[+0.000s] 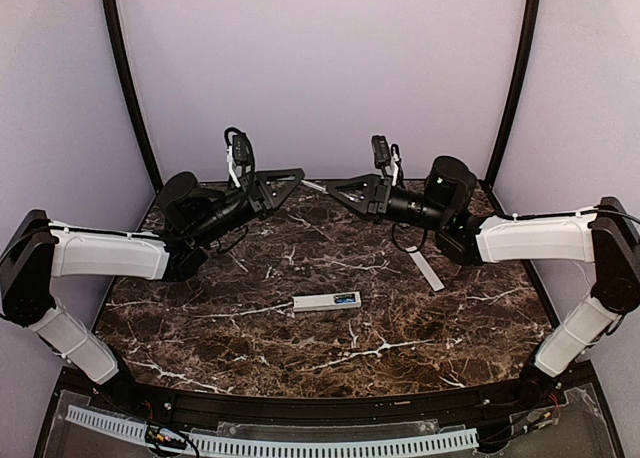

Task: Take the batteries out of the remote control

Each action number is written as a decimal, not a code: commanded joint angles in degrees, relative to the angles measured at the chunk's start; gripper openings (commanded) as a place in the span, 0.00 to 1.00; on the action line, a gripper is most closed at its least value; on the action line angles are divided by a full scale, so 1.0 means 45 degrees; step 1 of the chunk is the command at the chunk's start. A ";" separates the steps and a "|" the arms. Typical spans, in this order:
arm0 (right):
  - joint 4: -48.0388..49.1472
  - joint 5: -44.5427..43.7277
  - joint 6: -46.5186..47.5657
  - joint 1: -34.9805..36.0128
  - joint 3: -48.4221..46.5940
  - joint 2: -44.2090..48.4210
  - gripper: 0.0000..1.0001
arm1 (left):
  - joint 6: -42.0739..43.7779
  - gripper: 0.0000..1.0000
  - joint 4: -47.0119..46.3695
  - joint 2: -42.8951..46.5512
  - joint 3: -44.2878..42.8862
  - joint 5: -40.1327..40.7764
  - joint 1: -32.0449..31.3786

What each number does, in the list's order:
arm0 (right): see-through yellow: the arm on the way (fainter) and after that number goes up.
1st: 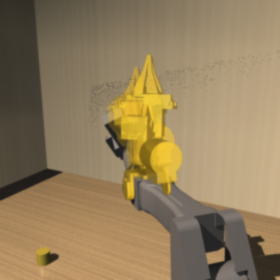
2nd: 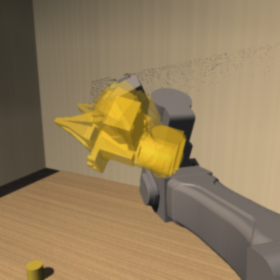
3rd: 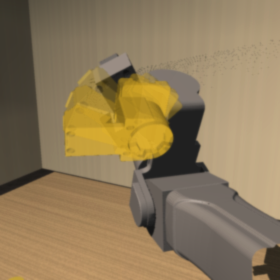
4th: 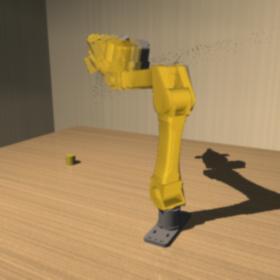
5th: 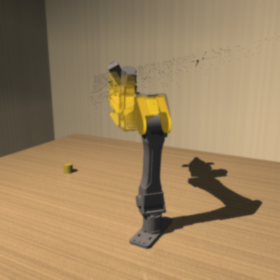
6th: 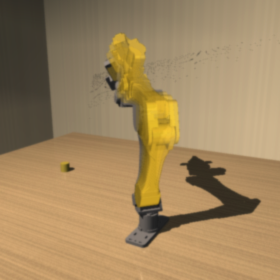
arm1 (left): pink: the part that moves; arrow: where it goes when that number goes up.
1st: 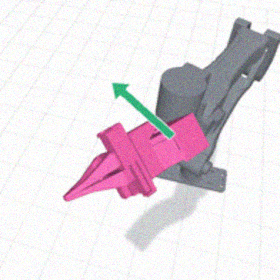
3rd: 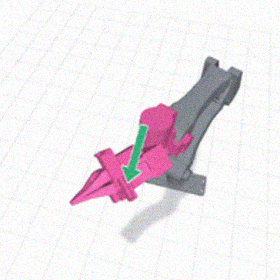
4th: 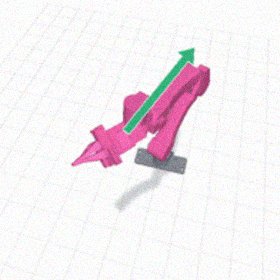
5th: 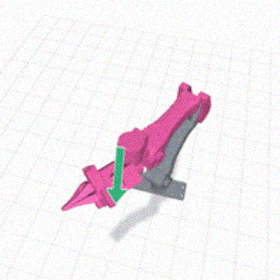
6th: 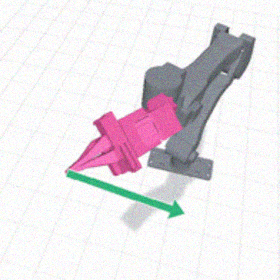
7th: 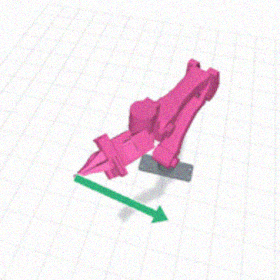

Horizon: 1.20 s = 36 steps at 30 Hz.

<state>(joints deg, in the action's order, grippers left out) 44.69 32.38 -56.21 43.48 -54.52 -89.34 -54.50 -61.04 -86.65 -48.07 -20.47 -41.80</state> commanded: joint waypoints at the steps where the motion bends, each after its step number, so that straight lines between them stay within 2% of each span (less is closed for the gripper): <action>1: 0.0246 0.0145 0.0040 0.0102 -0.0315 0.0400 0.20 | 0.0365 0.00 -0.0094 0.0262 0.0234 0.0146 -0.0061; 4: 0.0228 0.0180 0.0039 0.0119 -0.0303 0.0420 0.16 | 0.0391 0.00 -0.0104 0.0244 0.0252 0.0187 -0.0061; 9: 0.0109 0.0266 0.0053 0.0129 -0.0327 0.0435 0.00 | 0.0410 0.01 -0.0133 0.0193 0.0253 0.0142 -0.0050; 13: -0.0220 0.0353 0.0055 0.0126 -0.0309 0.0464 0.00 | 0.0491 0.03 -0.0004 0.0245 0.0188 0.0079 -0.0065; 15: -0.0473 0.0351 0.0073 0.0132 -0.0232 0.0584 0.00 | 0.0642 0.16 0.0215 0.0381 0.0187 0.0018 -0.0054; 16: -0.0718 0.0334 0.0169 0.0123 -0.0201 0.0680 0.00 | 0.0826 0.28 0.0539 0.0433 0.0193 0.0008 -0.0063; 17: -0.1035 0.0257 0.0298 0.0112 -0.0166 0.0809 0.00 | 0.0961 0.34 0.0752 0.0610 0.0204 0.0000 -0.0046; 18: -0.1394 0.0164 0.0495 0.0109 -0.0152 0.0962 0.00 | 0.1262 0.45 0.1308 0.0714 0.0212 -0.0001 -0.0046; 19: -0.1827 0.0077 0.0754 0.0103 -0.0128 0.1142 0.00 | 0.1462 0.50 0.1664 0.0973 0.0203 0.0023 -0.0047; 20: -0.2306 -0.0049 0.0986 0.0103 -0.0120 0.1318 0.00 | 0.1885 0.60 0.2439 0.1111 0.0187 0.0030 -0.0037; 23: -0.3708 -0.0229 0.1700 0.0019 -0.0181 0.1806 0.00 | 0.2987 0.76 0.4322 0.1943 0.0033 0.0139 0.0042; 24: -0.4412 -0.0236 0.1944 -0.0035 -0.0219 0.1948 0.00 | 0.3658 0.87 0.5511 0.2123 -0.0114 0.0185 0.0066; 26: -0.5558 -0.0313 0.2502 -0.0119 -0.0375 0.2211 0.00 | 0.4817 0.97 0.7432 0.2644 -0.0464 0.0451 0.0165; 30: -0.7885 -0.0936 0.3706 -0.0254 -0.0798 0.2862 0.00 | 0.7216 0.99 1.1010 0.3565 -0.1166 0.1855 0.0350; 36: -0.9803 -0.1240 0.4577 -0.0588 -0.1150 0.3356 0.00 | 1.0382 0.99 1.4438 0.4246 -0.2093 0.3056 0.0785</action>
<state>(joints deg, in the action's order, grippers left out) 8.75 28.62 -40.36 41.98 -57.12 -75.77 -21.69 -12.27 -69.14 -54.68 -11.46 -39.44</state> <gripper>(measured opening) 0.108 0.986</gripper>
